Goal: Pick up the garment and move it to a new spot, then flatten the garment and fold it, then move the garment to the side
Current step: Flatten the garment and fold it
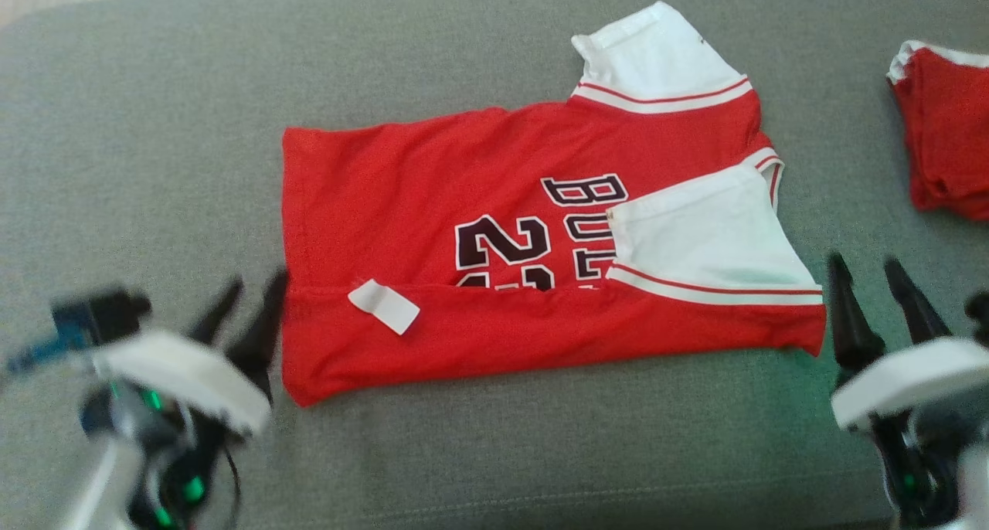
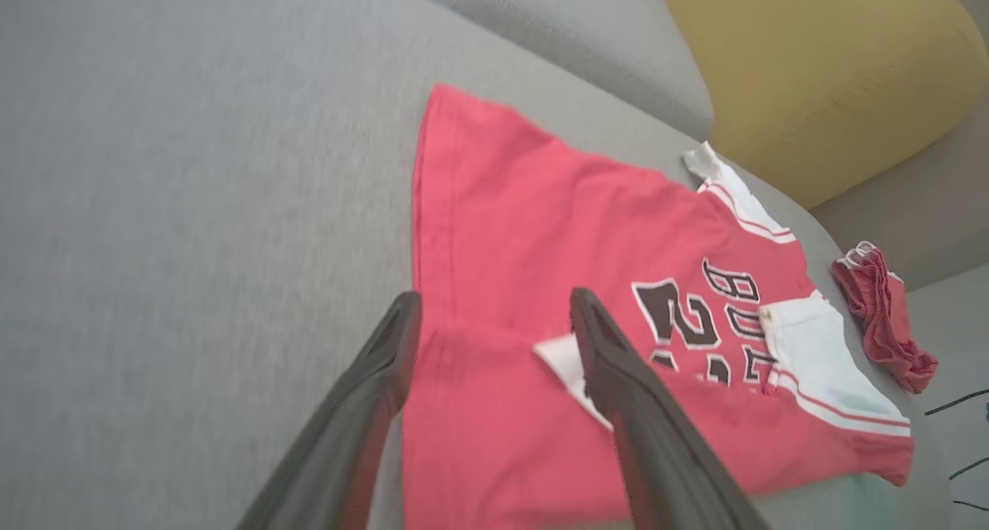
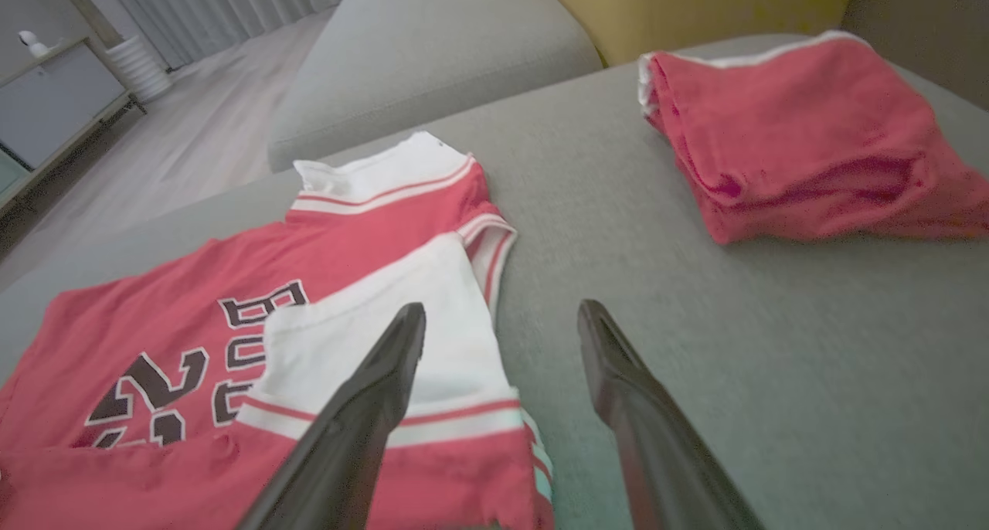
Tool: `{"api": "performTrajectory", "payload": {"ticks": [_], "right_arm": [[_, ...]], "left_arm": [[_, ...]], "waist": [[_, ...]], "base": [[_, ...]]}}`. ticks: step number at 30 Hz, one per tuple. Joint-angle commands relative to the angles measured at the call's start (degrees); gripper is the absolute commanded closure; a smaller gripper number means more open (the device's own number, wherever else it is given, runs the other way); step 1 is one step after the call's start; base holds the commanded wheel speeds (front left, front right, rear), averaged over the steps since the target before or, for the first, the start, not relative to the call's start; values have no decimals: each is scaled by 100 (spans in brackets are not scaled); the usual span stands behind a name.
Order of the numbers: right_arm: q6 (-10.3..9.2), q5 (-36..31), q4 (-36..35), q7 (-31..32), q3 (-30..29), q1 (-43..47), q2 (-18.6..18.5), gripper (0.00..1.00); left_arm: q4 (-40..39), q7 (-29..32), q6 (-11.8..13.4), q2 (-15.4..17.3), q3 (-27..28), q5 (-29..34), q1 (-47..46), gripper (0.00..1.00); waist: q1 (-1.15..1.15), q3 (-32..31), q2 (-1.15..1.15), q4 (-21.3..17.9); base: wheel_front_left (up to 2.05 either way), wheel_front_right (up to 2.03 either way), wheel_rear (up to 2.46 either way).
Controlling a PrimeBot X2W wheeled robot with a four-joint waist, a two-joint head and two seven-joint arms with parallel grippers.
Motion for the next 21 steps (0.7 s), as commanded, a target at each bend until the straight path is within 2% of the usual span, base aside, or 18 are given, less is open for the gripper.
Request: {"api": "performTrajectory", "payload": {"ticks": [1,5,8,12,21], "right_arm": [[37,-101,-306,60,246,-413,-56,0],[37,-197,-384,135,547,-915,-177,0],[37,-240,-354,142,811,-1307,-281,0],[37,-202,-249,107,1172,-1723,-367,0],[37,-72,83,-123,1654,-2166,-444,0]], "left_arm": [[-211,178,-50,318,217,128,-687,0],[30,645,-144,677,83,385,-1621,0],[331,988,-246,825,-94,543,-2252,0],[807,1282,-357,909,-271,704,-2939,0],[1874,1417,-352,999,-410,995,-3719,0]], "waist": [[0,106,0,-46],[0,350,0,-114],[0,583,0,-191],[0,909,0,-324],[0,1316,0,-597]], "base": [[0,0,0],[0,0,0],[0,0,0],[0,0,0],[0,0,0]]}}
